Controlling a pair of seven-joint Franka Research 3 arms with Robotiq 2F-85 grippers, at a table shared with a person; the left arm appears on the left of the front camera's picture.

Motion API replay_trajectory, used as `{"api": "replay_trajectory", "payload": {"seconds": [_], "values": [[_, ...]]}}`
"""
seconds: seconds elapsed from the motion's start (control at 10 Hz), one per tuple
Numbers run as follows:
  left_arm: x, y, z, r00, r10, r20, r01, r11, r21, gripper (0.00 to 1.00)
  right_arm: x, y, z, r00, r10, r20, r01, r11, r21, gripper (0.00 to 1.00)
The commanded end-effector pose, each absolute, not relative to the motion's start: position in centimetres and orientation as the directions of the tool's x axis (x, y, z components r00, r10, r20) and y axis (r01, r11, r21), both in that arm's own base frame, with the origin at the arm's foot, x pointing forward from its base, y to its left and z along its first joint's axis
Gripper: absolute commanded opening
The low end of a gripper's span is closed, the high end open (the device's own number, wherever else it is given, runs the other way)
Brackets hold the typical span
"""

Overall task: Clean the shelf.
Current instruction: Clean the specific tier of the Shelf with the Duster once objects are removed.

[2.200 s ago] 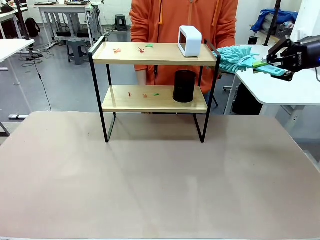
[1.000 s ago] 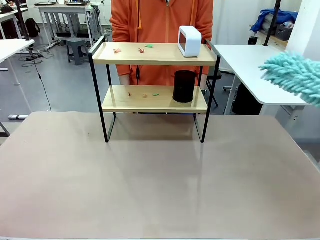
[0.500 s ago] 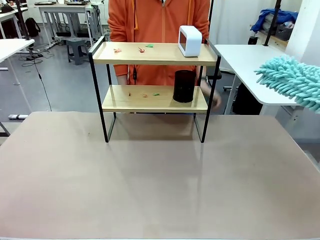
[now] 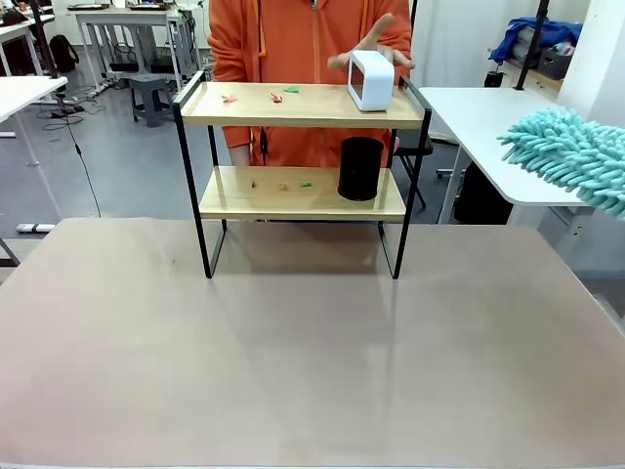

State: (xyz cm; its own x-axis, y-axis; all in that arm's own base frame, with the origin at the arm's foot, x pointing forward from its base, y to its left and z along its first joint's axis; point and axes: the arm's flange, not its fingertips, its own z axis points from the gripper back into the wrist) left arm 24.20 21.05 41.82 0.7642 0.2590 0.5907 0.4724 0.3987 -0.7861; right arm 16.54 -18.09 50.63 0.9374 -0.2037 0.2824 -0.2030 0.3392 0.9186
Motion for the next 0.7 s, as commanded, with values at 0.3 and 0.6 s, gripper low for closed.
{"api": "replay_trajectory", "payload": {"seconds": [0.3, 0.6], "values": [[24.22, 20.95, 41.87, 0.747, 0.262, 0.611, 0.496, 0.392, -0.775, 1.00, 16.53, -18.29, 51.16, 0.935, -0.206, 0.288, -0.213, 0.323, 0.922, 0.00], [24.22, 20.95, 41.87, 0.747, 0.262, 0.611, 0.496, 0.392, -0.775, 1.00, 16.53, -18.29, 51.16, 0.935, -0.206, 0.288, -0.213, 0.323, 0.922, 0.00]]}}
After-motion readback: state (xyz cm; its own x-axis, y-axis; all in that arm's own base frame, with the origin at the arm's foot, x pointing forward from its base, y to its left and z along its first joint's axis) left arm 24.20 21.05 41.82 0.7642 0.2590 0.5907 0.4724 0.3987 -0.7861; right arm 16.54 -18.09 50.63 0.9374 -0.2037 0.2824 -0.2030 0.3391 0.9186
